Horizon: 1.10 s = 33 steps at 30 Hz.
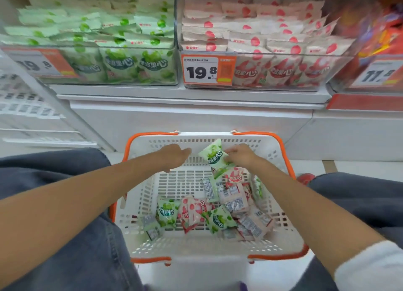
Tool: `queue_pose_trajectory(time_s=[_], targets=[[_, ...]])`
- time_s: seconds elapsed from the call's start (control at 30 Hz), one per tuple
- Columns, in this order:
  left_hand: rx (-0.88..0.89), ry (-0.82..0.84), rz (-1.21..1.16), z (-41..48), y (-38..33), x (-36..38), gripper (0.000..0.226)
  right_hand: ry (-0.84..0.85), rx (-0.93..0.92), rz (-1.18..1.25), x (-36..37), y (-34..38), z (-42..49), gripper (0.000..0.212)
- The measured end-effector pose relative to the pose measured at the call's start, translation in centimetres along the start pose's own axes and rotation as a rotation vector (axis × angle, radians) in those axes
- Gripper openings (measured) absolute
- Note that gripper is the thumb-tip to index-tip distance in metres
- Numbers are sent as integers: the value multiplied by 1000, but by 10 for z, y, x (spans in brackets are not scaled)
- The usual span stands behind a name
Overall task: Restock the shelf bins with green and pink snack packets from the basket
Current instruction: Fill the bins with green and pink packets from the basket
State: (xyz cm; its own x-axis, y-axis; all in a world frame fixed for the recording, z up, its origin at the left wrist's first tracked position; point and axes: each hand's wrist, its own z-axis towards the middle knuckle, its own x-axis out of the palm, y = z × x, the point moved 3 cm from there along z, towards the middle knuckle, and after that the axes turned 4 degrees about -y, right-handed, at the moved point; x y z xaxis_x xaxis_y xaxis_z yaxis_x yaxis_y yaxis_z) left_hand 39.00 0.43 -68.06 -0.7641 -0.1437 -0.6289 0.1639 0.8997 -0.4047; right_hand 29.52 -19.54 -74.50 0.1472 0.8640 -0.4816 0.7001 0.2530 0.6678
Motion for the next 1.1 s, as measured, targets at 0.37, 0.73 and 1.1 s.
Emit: queue_pose_trajectory(time_s=[0.37, 0.73, 1.1], targets=[[360, -606, -613, -58, -23, -81, 42, 6, -236, 418, 17, 202, -99, 94], [351, -1045, -521, -80, 5, -200, 61, -436, -490, 313, 39, 309, -102, 65], [317, -1313, -229, -41, 64, -314, 61, -155, -643, 377, 38, 416, -21, 58]])
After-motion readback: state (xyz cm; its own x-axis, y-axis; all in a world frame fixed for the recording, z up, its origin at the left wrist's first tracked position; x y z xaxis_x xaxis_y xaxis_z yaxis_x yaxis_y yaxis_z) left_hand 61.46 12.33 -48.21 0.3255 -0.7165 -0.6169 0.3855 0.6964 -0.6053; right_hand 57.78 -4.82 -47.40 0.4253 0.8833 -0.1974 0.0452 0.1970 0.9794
